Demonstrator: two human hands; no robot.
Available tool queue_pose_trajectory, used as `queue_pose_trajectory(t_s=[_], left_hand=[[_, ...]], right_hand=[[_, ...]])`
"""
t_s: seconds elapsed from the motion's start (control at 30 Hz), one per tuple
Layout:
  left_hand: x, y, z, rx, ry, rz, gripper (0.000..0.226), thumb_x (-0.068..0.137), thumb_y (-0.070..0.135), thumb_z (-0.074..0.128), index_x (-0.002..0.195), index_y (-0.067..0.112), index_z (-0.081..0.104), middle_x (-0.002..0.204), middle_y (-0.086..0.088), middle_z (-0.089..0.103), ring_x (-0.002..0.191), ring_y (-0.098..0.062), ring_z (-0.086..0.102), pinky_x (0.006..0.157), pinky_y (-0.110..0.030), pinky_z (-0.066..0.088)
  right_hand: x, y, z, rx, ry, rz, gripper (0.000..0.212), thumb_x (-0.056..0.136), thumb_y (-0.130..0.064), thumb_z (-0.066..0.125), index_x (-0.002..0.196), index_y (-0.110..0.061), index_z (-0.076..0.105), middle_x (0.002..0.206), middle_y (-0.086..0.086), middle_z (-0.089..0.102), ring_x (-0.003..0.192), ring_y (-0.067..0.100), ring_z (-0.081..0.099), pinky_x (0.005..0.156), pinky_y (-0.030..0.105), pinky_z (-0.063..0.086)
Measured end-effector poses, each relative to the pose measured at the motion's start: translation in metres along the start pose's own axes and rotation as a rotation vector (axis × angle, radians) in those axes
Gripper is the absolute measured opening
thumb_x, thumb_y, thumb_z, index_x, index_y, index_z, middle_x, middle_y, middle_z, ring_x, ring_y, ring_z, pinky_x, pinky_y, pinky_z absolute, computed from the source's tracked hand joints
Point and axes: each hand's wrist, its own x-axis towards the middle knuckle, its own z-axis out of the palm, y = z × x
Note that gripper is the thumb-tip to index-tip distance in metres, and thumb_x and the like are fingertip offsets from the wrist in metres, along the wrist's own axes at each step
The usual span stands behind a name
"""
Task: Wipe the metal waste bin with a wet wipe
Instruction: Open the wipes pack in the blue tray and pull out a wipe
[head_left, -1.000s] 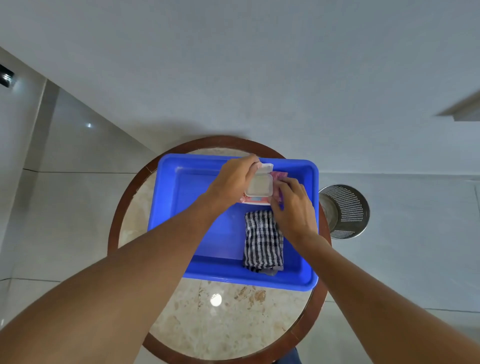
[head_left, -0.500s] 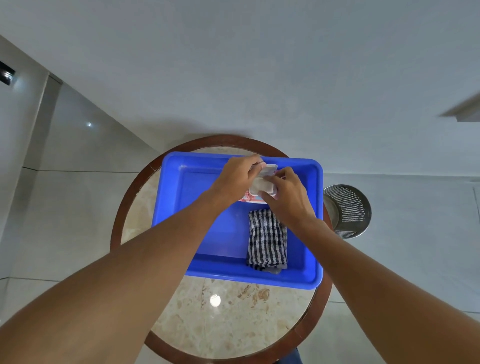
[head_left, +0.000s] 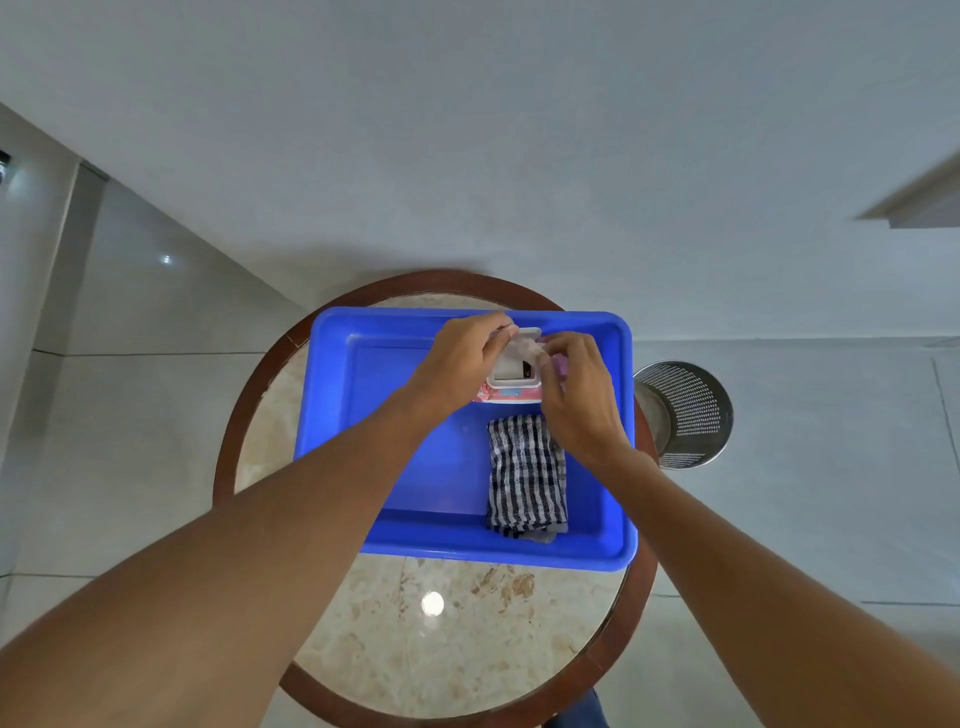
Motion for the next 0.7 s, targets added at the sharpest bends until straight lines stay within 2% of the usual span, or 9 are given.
queue_pose_trajectory(t_s=[0.07,0.1,0.2,0.27,0.33,0.5,0.57,0.63,0.7], left_hand=[[-0.006,0.001,0.001,0.013,-0.021,0.019,0.027,0.113,0.021,0.055,0.111,0.002,0.074,0.092,-0.015,0.076,0.080,-0.028,0.063,0.077,-0.052,0.054],[-0.009,0.002,0.001,0.036,-0.040,0.032,0.028,0.114,0.023,0.054,0.114,0.003,0.075,0.098,-0.014,0.077,0.087,-0.029,0.067,0.081,-0.052,0.055],[-0.021,-0.001,0.005,0.127,-0.094,0.055,0.033,0.115,0.025,0.053,0.131,0.006,0.073,0.129,-0.014,0.076,0.118,-0.033,0.070,0.099,-0.045,0.055],[-0.029,-0.005,0.009,0.195,-0.139,0.066,0.035,0.114,0.023,0.055,0.140,0.007,0.070,0.148,-0.014,0.067,0.138,-0.032,0.061,0.111,-0.043,0.050],[-0.035,-0.009,0.014,0.256,-0.170,0.069,0.034,0.112,0.016,0.057,0.142,0.006,0.069,0.158,-0.016,0.059,0.148,-0.034,0.053,0.119,-0.048,0.048],[-0.044,-0.011,0.027,0.396,-0.131,0.117,0.036,0.108,0.008,0.062,0.142,0.004,0.070,0.163,-0.020,0.054,0.151,-0.042,0.050,0.120,-0.056,0.048],[-0.045,-0.010,0.030,0.451,-0.143,0.110,0.039,0.107,0.009,0.062,0.145,0.006,0.068,0.166,-0.019,0.050,0.156,-0.040,0.045,0.126,-0.056,0.040],[-0.043,0.000,0.031,0.395,-0.097,0.063,0.036,0.107,0.012,0.063,0.142,0.005,0.071,0.162,-0.018,0.055,0.153,-0.038,0.047,0.125,-0.055,0.040],[-0.038,0.020,0.033,0.180,0.002,-0.010,0.032,0.109,0.015,0.063,0.136,0.000,0.073,0.147,-0.018,0.066,0.138,-0.035,0.060,0.114,-0.051,0.051]], right_hand=[[-0.009,0.002,-0.007,0.200,0.102,0.129,0.011,0.111,-0.027,0.056,0.117,-0.020,0.062,0.120,-0.004,0.071,0.098,-0.003,0.068,0.080,0.013,0.053],[-0.013,0.003,-0.011,0.291,0.141,0.198,0.010,0.111,-0.031,0.056,0.116,-0.024,0.062,0.117,-0.006,0.073,0.097,-0.005,0.071,0.079,0.012,0.054],[-0.019,0.005,-0.025,0.608,0.248,0.392,0.009,0.110,-0.030,0.056,0.109,-0.023,0.062,0.112,-0.004,0.071,0.096,0.008,0.078,0.082,0.027,0.066],[-0.019,0.006,-0.035,0.792,0.277,0.490,0.010,0.110,-0.023,0.055,0.106,-0.017,0.061,0.116,0.006,0.070,0.105,0.022,0.077,0.081,0.028,0.068],[-0.018,0.006,-0.042,0.904,0.246,0.541,0.012,0.110,-0.020,0.052,0.105,-0.014,0.060,0.119,0.014,0.072,0.106,0.029,0.078,0.079,0.029,0.068],[-0.017,0.007,-0.046,0.992,0.151,0.554,0.014,0.111,-0.020,0.050,0.109,-0.010,0.060,0.117,0.015,0.074,0.087,0.017,0.083,0.077,0.028,0.067],[-0.018,0.006,-0.044,1.007,0.130,0.558,0.014,0.111,-0.020,0.050,0.107,-0.011,0.060,0.117,0.017,0.073,0.093,0.022,0.080,0.078,0.029,0.066],[-0.020,0.006,-0.042,1.010,0.113,0.563,0.014,0.111,-0.021,0.051,0.109,-0.011,0.060,0.119,0.018,0.073,0.102,0.027,0.077,0.083,0.033,0.067],[-0.022,0.004,-0.039,1.007,0.100,0.568,0.016,0.112,-0.022,0.050,0.112,-0.009,0.061,0.121,0.020,0.073,0.105,0.028,0.075,0.089,0.038,0.067]])
